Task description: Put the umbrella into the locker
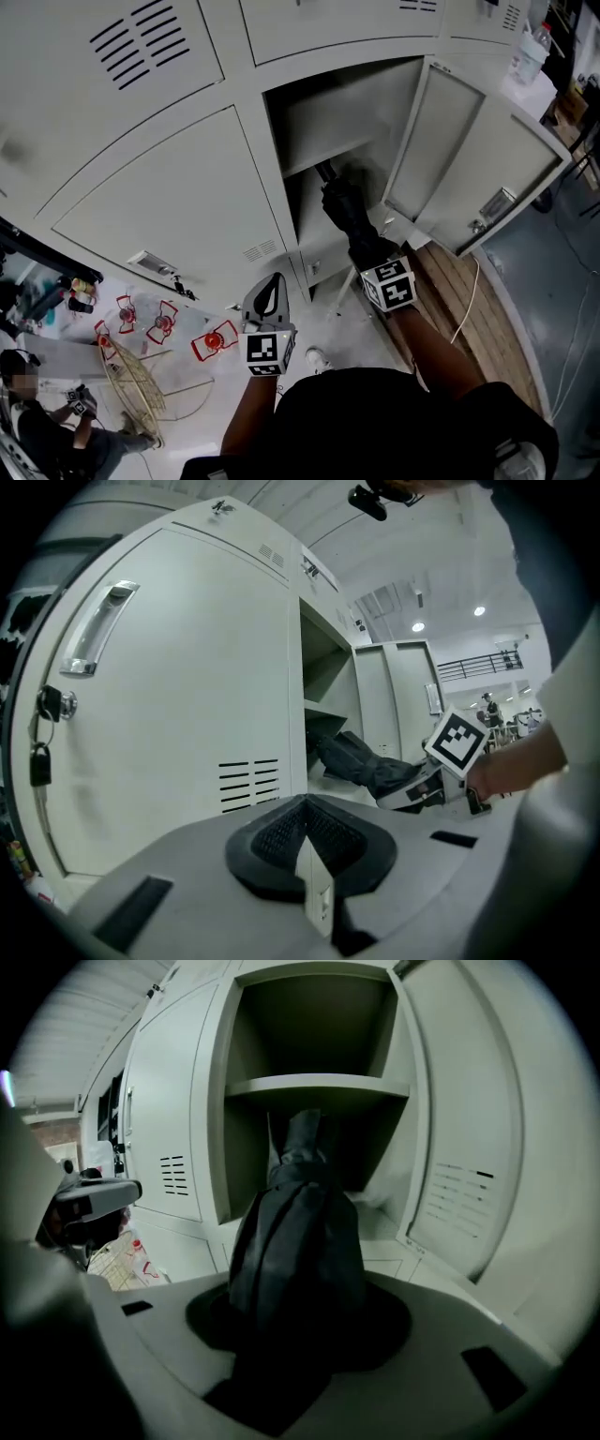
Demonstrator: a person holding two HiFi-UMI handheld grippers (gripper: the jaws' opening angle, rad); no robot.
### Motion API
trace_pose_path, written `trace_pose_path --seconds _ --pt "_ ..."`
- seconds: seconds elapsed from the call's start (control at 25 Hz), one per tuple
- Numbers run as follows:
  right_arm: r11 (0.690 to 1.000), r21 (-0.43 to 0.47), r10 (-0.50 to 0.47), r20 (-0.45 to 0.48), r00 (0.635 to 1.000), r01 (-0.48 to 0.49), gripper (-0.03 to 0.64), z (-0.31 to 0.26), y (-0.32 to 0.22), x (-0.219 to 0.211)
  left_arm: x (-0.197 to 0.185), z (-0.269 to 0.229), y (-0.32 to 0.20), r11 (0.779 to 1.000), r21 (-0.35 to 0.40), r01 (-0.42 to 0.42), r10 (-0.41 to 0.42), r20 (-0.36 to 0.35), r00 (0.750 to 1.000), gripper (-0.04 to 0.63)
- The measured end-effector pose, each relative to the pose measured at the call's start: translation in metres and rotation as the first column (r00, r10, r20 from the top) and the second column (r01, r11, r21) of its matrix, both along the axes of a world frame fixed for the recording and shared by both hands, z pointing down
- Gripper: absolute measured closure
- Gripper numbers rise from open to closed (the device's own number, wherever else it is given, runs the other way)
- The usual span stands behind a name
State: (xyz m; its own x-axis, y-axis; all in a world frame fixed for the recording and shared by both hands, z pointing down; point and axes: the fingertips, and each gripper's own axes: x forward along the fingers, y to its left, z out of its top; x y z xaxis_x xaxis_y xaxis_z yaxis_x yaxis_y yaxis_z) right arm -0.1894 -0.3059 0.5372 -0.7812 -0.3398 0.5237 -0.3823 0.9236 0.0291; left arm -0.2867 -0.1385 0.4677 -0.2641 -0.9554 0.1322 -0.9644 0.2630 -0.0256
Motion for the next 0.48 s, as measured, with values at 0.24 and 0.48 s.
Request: trace_pose_path --seconds 0.24,0.48 --pt "1.000 -0.015 0.022 -0.025 0.999 -0.022 0.420 -0.011 -0.023 -0.028 -0.003 -0.001 -0.006 1.000 -0.016 -0.015 0.016 0.020 1.000 0.598" --pt "0.999 0.037 -0.036 -0.081 0.996 0.039 0.420 -0.019 -0.051 -0.071 -0.006 -0.001 -0.015 1.000 -0.020 0.015 -0.014 0.011 1.000 0.597"
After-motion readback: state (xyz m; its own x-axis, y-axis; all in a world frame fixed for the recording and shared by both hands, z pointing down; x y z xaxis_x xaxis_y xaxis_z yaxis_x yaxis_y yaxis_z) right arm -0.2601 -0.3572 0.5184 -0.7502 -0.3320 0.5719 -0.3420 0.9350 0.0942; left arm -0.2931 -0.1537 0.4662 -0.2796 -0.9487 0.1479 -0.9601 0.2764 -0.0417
